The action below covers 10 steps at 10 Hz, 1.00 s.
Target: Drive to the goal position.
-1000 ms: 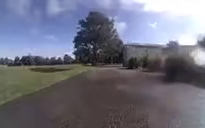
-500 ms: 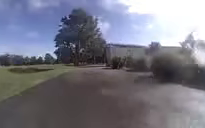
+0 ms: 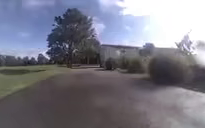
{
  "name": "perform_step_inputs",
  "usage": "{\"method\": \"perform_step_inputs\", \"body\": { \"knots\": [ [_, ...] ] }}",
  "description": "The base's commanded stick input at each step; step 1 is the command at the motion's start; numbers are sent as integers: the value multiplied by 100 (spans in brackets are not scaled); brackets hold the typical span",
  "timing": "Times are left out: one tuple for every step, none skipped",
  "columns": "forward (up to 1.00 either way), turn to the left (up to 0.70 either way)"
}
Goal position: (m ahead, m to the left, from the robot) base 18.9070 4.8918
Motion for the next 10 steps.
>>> {"method": "perform_step_inputs", "body": {
  "knots": [
    [100, 0],
    [100, 0],
    [100, 0],
    [100, 0],
    [100, 0],
    [100, 0],
    [100, 0],
    [100, 0],
    [100, 0],
    [100, 0]
  ]
}}
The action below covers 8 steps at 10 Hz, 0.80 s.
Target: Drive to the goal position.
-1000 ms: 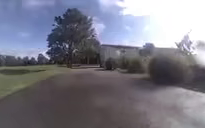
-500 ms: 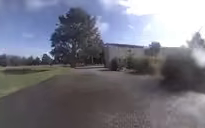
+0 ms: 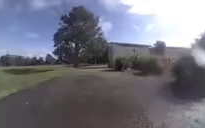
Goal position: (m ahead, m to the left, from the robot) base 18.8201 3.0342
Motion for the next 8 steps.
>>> {"method": "perform_step_inputs", "body": {
  "knots": [
    [100, 0],
    [100, 0],
    [100, 0],
    [100, 0],
    [100, 0],
    [100, 0],
    [100, 0],
    [100, 0]
  ]
}}
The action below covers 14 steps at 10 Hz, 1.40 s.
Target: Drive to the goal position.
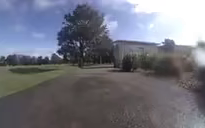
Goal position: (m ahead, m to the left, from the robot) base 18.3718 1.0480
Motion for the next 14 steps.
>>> {"method": "perform_step_inputs", "body": {
  "knots": [
    [100, 0],
    [100, 0],
    [100, 0],
    [100, 0],
    [100, 0],
    [100, 0],
    [100, 0],
    [100, 0],
    [100, 0],
    [100, 0],
    [100, 0],
    [100, -26],
    [100, -40],
    [100, -40]
  ]
}}
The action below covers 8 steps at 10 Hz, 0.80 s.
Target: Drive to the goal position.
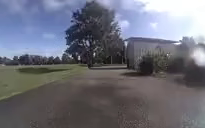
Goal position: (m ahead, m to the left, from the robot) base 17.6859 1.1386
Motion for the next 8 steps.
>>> {"method": "perform_step_inputs", "body": {
  "knots": [
    [100, -40],
    [100, -40],
    [100, -40],
    [100, -40],
    [100, -17],
    [100, 0],
    [100, 0],
    [100, 0]
  ]
}}
